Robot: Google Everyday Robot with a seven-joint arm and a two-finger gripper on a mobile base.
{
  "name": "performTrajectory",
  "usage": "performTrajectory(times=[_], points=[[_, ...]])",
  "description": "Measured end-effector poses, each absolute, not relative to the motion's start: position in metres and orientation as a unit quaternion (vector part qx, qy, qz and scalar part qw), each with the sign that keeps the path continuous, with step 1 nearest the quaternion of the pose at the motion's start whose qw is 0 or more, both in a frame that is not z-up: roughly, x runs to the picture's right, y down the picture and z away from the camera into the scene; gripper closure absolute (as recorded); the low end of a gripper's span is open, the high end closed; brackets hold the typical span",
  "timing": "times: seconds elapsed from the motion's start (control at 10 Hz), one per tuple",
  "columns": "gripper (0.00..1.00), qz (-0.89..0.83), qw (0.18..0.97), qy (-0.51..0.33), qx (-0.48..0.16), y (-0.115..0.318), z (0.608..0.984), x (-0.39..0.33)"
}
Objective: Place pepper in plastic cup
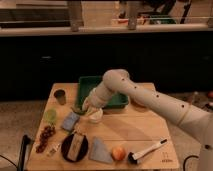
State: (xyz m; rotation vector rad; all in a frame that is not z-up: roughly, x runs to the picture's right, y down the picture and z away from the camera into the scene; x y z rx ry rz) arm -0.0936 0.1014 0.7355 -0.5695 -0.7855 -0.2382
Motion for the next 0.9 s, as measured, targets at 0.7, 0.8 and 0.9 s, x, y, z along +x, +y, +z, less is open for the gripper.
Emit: performTrajectory(times=[0.7, 0.8, 0.9], points=[[1.0, -0.073, 0.874, -0.397, -0.271, 0.104, 0.748, -0.08], [1.0, -0.066, 0.872, -0.402, -0.271, 0.104, 0.75, -0.078], [1.0, -0.062, 0.871, -0.405, -0.271, 0.105, 0.752, -0.076]])
